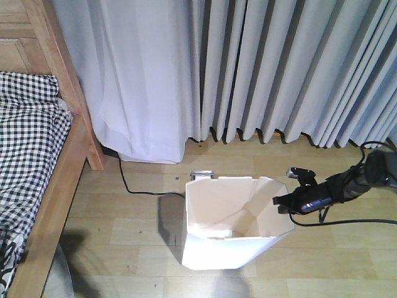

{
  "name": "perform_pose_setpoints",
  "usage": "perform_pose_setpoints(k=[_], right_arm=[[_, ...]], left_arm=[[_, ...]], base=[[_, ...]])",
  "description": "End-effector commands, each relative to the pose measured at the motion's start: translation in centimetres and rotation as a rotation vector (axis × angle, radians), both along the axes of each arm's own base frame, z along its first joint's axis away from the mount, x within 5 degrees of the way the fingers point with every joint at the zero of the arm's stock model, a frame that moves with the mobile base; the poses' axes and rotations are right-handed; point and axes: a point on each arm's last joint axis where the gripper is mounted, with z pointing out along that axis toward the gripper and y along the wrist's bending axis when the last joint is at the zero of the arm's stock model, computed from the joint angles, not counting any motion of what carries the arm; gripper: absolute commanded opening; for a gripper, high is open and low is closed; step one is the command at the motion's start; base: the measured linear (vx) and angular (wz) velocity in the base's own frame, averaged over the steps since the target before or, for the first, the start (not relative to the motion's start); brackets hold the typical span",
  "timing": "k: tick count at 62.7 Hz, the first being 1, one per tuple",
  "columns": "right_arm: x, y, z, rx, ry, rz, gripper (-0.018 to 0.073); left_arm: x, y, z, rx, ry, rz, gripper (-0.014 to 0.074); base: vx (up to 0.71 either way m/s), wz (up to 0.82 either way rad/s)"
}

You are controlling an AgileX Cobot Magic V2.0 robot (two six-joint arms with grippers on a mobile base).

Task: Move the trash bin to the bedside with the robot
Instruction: 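Lower the bin with the right gripper onto the floor beside the bed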

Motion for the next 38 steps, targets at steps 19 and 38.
perform_pose_setpoints(k=[19,38], right_arm=[[5.2,1.9,2.1,0.066,-0.057,0.035,-0.0001],[4.6,2.1,-0.5,0.087,-0.007,-0.016,0.0022]], left_arm=[[0.1,-0.1,-0.2,-0.01,-0.055,-0.015,-0.0006],[0.1,-0.1,-0.2,-0.01,-0.055,-0.015,-0.0006]], base=[[0.0,0.0],[0.0,0.0]])
